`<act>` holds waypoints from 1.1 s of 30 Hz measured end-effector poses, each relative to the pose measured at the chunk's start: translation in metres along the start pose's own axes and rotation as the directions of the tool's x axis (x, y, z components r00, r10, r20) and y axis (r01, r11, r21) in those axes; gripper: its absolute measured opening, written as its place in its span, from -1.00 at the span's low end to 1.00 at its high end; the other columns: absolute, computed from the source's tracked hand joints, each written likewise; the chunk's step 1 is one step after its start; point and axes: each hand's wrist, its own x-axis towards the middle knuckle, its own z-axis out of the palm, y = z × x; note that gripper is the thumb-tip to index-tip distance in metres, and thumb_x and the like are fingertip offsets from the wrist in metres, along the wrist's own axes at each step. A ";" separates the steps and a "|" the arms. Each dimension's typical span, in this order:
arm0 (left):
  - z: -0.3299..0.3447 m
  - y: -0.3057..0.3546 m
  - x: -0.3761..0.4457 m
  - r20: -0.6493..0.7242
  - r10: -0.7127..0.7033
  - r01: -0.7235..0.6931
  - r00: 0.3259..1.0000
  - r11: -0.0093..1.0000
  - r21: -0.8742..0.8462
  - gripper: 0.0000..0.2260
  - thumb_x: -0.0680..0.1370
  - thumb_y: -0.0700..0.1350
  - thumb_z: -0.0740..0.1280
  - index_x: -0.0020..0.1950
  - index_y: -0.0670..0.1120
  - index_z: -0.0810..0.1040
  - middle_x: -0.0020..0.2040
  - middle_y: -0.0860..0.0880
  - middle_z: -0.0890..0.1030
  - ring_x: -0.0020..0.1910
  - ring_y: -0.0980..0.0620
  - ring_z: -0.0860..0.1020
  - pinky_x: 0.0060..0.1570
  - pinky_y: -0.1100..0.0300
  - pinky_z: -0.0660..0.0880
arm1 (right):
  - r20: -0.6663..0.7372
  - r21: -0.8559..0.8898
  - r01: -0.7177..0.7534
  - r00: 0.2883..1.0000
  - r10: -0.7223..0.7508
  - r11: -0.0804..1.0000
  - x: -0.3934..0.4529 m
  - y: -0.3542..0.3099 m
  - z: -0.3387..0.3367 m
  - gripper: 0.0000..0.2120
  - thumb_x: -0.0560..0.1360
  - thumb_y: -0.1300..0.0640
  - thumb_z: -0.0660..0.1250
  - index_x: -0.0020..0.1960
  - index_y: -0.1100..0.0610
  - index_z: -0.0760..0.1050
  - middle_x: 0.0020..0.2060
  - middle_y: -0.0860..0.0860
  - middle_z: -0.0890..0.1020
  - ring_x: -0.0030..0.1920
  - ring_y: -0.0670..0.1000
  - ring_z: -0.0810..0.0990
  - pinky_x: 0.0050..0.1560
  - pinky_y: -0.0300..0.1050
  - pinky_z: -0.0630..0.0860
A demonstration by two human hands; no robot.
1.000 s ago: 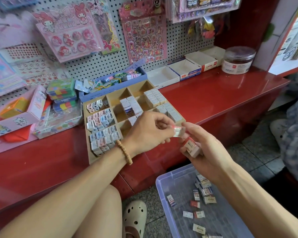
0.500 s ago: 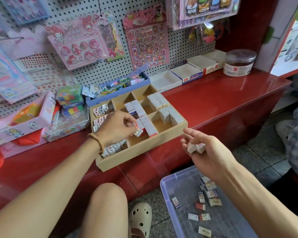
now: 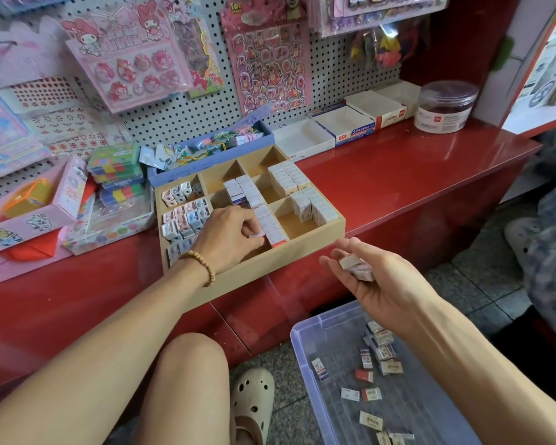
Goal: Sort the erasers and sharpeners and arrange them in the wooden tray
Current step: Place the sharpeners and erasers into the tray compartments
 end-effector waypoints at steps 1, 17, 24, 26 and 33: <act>-0.001 0.000 -0.001 -0.024 0.005 -0.004 1.000 0.999 0.032 -0.92 0.43 -0.06 0.50 -0.18 -0.01 0.64 -0.21 0.07 0.58 -0.20 0.09 0.56 -0.09 0.10 0.56 | 0.004 0.000 0.003 1.000 -0.003 1.000 -0.001 0.000 0.001 -0.49 0.25 0.24 0.45 0.14 0.45 0.55 0.10 0.25 0.55 0.05 0.21 0.70 -0.17 -0.16 0.68; 0.012 0.085 -0.032 -0.060 0.374 -0.378 0.925 0.902 -0.209 -0.90 0.50 -0.07 0.38 -0.12 0.00 0.70 -0.23 0.08 0.65 -0.24 0.12 0.59 -0.22 0.15 0.55 | 0.108 -0.020 0.035 0.994 -0.033 0.999 -0.004 0.000 -0.004 -0.76 0.64 0.21 0.22 0.05 0.33 0.62 -0.15 0.19 0.68 -0.19 0.06 0.68 -0.19 -0.11 0.68; -0.029 0.045 -0.017 -0.040 0.056 -0.069 0.998 0.874 -0.482 -0.86 0.48 -0.21 0.46 -0.19 0.03 0.65 -0.26 0.06 0.66 -0.27 0.11 0.59 -0.24 0.18 0.58 | -0.021 -0.066 0.009 1.000 -0.011 0.998 0.002 -0.007 -0.010 -0.78 0.51 0.11 0.21 -0.05 0.26 0.50 -0.38 0.06 0.37 -0.38 -0.01 0.35 -0.28 -0.15 0.41; -0.040 0.030 -0.015 -0.034 -0.008 -0.009 0.999 0.876 -0.483 -0.85 0.49 -0.23 0.46 -0.19 0.02 0.63 -0.26 0.01 0.65 -0.27 0.04 0.61 -0.30 0.22 0.55 | 0.008 -0.048 0.020 1.000 -0.020 0.999 0.003 -0.005 -0.009 -0.68 0.32 0.29 0.13 0.03 0.31 0.47 -0.33 0.05 0.32 -0.34 -0.03 0.30 -0.17 -0.14 0.37; -0.047 -0.007 -0.010 0.060 -0.076 0.090 0.995 0.953 -0.290 -0.92 0.48 -0.20 0.46 -0.17 -0.04 0.64 -0.31 0.02 0.62 -0.33 0.09 0.58 -0.27 0.21 0.51 | 0.005 -0.190 0.043 0.999 -0.043 0.981 0.006 0.005 -0.008 -0.79 0.53 0.45 0.10 0.03 0.30 0.47 -0.24 0.10 0.38 -0.28 -0.03 0.41 -0.18 -0.16 0.48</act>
